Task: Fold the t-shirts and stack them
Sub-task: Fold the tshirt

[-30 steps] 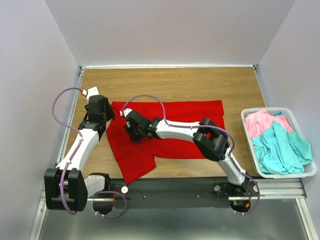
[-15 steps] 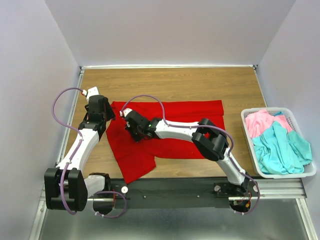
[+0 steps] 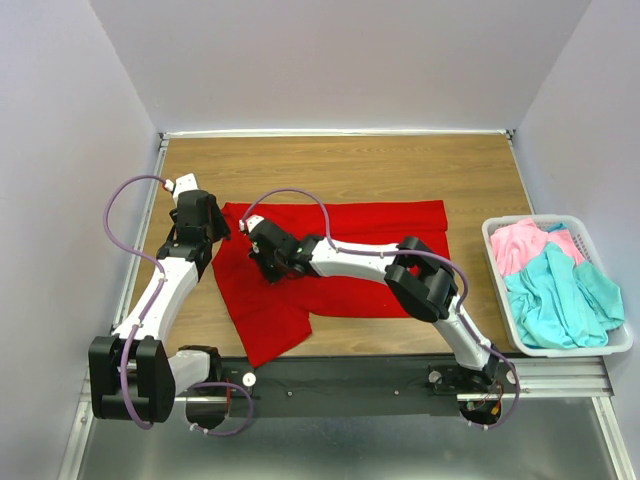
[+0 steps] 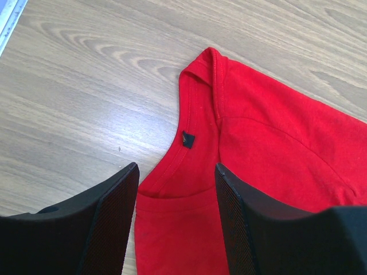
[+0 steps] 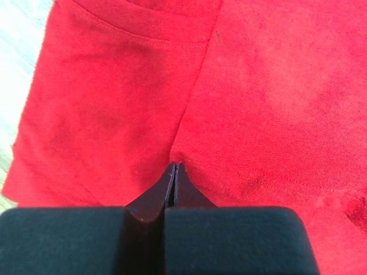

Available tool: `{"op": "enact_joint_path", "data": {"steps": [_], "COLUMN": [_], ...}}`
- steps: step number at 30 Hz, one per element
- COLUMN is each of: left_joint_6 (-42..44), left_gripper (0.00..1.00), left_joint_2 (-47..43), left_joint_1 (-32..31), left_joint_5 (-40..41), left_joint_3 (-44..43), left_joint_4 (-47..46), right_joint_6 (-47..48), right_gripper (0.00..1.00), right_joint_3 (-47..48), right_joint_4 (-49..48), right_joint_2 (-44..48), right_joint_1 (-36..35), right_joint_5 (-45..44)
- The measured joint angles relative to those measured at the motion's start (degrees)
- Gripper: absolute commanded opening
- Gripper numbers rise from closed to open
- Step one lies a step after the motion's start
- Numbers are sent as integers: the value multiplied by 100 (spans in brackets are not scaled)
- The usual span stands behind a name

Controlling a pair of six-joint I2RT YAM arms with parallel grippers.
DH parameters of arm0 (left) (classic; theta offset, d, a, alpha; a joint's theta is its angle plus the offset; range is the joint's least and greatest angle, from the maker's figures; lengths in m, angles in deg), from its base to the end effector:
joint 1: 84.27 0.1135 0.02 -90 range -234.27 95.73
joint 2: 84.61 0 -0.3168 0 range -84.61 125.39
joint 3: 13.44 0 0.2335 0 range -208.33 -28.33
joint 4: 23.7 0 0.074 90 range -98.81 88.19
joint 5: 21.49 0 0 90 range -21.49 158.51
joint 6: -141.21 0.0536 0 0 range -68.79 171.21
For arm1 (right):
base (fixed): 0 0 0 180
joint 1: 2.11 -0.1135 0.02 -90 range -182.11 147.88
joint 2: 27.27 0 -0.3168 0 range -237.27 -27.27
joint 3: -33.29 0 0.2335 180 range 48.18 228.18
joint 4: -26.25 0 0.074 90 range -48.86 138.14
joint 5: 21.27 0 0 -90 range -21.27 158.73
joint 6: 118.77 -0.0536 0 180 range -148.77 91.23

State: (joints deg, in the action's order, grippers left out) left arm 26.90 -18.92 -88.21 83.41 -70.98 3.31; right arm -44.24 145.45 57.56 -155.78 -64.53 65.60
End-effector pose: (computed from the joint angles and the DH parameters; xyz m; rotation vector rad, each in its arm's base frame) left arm 0.2240 -0.0016 0.2967 -0.5252 2.0962 0.0004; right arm 0.2467 0.4659 0.2014 -0.9632 2.2837 0.5506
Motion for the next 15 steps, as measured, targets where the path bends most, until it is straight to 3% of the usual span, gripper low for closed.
{"op": "enact_joint_path", "data": {"steps": [10, 13, 15], "left_joint_6": [2, 2, 2], "left_gripper": [63, 63, 63], "left_joint_2": [35, 72, 76], "left_joint_1": [0, 0, 2], "left_joint_5": [-4, -4, -7], "left_joint_3": [0, 0, 0], "left_joint_4": [0, 2, 2], "right_joint_6": [-208, -271, -313], "right_gripper": [1, 6, 15], "right_joint_3": [122, 131, 151], "right_joint_4": [0, 2, 9], "right_joint_2": [0, 0, 0], "right_joint_1": [0, 0, 0], "right_joint_5": [216, 308, 374]}}
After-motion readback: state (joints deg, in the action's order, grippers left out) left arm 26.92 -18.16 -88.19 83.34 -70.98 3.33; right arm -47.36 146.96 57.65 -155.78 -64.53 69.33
